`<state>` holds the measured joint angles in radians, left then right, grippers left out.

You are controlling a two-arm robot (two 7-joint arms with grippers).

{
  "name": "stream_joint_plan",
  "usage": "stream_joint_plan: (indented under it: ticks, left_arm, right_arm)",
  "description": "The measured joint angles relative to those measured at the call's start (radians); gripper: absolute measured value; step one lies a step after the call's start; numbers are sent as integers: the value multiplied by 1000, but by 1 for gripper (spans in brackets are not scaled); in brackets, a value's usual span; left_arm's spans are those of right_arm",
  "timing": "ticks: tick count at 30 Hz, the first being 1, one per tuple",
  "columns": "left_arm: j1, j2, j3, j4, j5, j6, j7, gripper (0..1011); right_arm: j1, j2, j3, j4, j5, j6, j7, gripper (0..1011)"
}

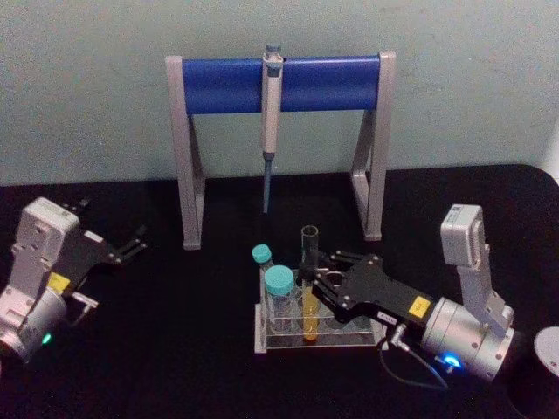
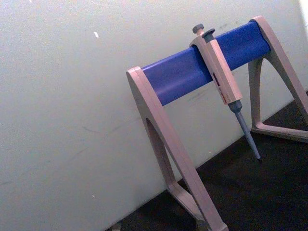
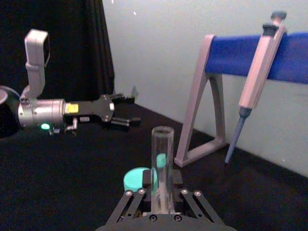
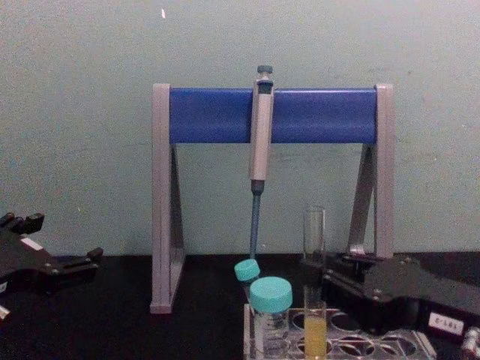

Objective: Pick up the test tube from the test tube rack, shake it, then place it back into the test tube rack.

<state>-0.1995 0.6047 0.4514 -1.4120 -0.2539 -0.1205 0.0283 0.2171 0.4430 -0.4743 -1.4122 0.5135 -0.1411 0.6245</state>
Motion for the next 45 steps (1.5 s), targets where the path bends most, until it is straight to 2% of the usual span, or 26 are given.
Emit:
stream_joint_plan:
  ticks: [2,3,8,10,11,16,17,18,20,21,24,27,36,39,42,44,45]
  left_arm:
    - [0,0,0,0,0,0,0,1001]
    - [0,0,0,0,0,0,0,1001]
    - [0,0,0,0,0,0,0,1001]
    - [0,0,0,0,0,0,0,1001]
    - [0,0,0,0,0,0,0,1001]
    - [0,0,0,0,0,0,0,1001]
    - [0,0,0,0,0,0,0,1001]
    - [0,0,0,0,0,0,0,1001]
    - [0,0,0,0,0,0,0,1001]
    - [0,0,0,0,0,0,0,1001]
    - [0,0,0,0,0,0,0,1001]
    - [0,0,0,0,0,0,0,1001]
    - [0,0,0,0,0,0,0,1001]
    - [0,0,0,0,0,0,0,1001]
    - [0,0,0,0,0,0,0,1001]
    - [0,0,0,0,0,0,0,1001]
    - [0,0,0,0,0,0,0,1001]
  right_arm:
    - [0,0,0,0,-2,2,0,251]
    - [0,0,0,0,-2,2,0,307]
    - [0,0,0,0,-2,2,1,449]
    - [0,0,0,0,-1,2,1,552]
    - [0,0,0,0,-1,2,2,552]
    - [0,0,0,0,0,1,2,731]
    - [0,0,0,0,0,1,2,731]
    - [0,0,0,0,0,1,2,790]
    - [0,0,0,0,0,1,2,819]
    - [0,0,0,0,1,1,2,879]
    - [0,0,0,0,1,1,2,959]
    - [0,0,0,0,1,1,2,1000]
    - [10,3,5,-20,7,-8,15,1000]
    - [9,6,27,-59,18,-31,10,1000]
    - [-7,5,64,-112,22,-62,-31,1000]
    - [-21,4,85,-138,18,-71,-65,1000]
    - [-40,2,109,-166,0,-78,-115,1000]
